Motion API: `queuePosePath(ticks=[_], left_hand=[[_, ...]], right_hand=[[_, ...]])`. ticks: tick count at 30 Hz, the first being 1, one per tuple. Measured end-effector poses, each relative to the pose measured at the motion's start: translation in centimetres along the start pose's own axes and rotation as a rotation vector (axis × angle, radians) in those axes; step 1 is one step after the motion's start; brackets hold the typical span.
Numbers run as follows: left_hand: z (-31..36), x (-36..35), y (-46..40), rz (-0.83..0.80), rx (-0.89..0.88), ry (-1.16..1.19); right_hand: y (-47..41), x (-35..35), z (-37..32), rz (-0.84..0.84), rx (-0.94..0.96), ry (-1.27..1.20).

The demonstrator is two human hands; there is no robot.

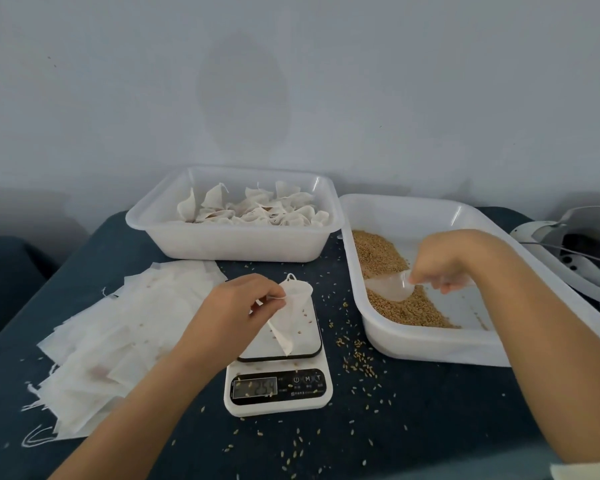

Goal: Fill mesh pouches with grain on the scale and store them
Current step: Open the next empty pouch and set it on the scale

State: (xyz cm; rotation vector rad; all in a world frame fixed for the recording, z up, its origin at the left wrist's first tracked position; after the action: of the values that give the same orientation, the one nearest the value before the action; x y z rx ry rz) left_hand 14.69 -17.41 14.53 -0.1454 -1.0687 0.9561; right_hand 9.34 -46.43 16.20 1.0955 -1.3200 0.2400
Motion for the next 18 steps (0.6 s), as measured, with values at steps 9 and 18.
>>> queuePosePath(ticks=[9, 18], left_hand=[[-0.7, 0.4, 0.7, 0.043, 0.014, 0.004], [-1.4, 1.1, 0.4, 0.159, 0.046, 0.004]], right_hand=[[-1.2, -2.7, -2.6, 0.202, -0.007, 0.153], [-1.8, -4.8, -1.5, 0.054, -0.009, -0.435]])
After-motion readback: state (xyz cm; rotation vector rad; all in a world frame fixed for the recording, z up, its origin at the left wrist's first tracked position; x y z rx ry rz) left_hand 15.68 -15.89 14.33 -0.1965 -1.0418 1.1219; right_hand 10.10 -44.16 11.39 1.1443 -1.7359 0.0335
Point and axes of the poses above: each hand's wrist, its own y-axis away from the middle knuckle, its own x-axis out of the back of the hand, z = x × y, the point moved 6 cm from there along -y, towards the middle knuckle
